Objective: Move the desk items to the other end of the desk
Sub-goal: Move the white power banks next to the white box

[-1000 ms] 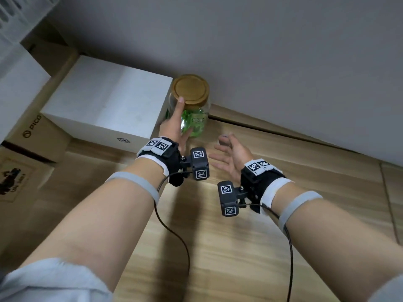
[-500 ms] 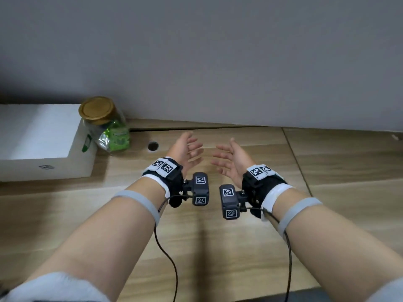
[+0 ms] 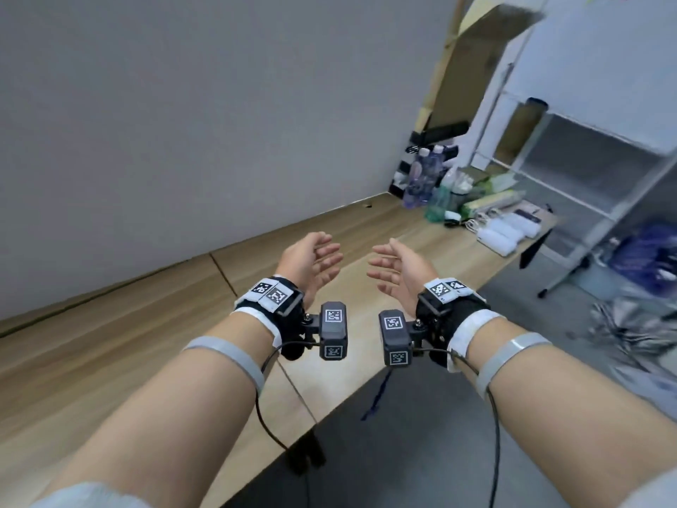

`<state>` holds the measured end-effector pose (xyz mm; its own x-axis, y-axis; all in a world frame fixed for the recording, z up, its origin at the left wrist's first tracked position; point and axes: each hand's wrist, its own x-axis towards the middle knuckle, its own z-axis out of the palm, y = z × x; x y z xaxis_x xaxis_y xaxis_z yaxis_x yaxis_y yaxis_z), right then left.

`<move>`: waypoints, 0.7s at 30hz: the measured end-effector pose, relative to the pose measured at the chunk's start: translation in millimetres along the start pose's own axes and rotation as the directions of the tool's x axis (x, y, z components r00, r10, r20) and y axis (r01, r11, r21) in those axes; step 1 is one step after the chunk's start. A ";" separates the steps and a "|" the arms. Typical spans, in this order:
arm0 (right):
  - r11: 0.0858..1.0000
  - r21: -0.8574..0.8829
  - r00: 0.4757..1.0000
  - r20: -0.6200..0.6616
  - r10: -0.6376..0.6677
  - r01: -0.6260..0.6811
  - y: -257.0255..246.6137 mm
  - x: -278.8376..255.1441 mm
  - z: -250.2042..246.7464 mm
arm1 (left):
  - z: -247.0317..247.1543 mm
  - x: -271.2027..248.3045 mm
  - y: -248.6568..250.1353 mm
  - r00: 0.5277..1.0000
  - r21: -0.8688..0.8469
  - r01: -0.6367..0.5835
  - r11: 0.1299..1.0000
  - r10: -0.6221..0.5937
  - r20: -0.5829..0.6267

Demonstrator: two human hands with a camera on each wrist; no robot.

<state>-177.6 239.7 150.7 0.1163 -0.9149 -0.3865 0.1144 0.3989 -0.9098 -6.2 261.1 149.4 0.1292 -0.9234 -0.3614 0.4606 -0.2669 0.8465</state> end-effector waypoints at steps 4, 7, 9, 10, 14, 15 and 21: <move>0.996 0.070 0.993 -0.112 -0.045 0.053 -33.4 6.8 -93.3 | 94.4 21.3 -15.9 0.997 0.082 0.032 0.996 -0.037 0.063; 0.995 0.081 0.984 -0.173 -0.048 0.063 -47.7 16.1 -147.5 | 147.1 45.0 -30.2 0.993 0.140 0.052 0.989 -0.066 0.098; 0.994 0.087 0.977 -0.206 -0.054 0.073 -53.1 27.5 -181.2 | 179.0 66.3 -40.6 0.991 0.166 0.065 0.984 -0.084 0.106; 0.994 0.083 0.974 -0.222 -0.053 0.073 -54.9 34.9 -196.7 | 193.6 78.4 -46.8 0.990 0.172 0.073 0.982 -0.093 0.109; 0.997 0.048 0.963 -0.269 -0.038 0.053 -65.1 76.6 -252.5 | 244.5 137.0 -76.9 0.980 0.190 0.129 0.973 -0.154 0.127; 0.998 0.037 0.959 -0.282 -0.036 0.048 -69.4 89.9 -265.1 | 255.6 153.9 -84.1 0.976 0.192 0.149 0.970 -0.175 0.130; 0.997 -0.042 0.942 -0.333 0.046 -0.064 -112.4 187.8 -329.5 | 322.4 267.7 -106.4 0.947 0.227 0.269 0.936 -0.300 0.114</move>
<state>-493.7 2.8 130.6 -0.2131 -0.8637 -0.4566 0.0648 0.4538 -0.8887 -303.7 -46.6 88.5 -0.1158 -0.8262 -0.5514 0.2665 -0.5606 0.7840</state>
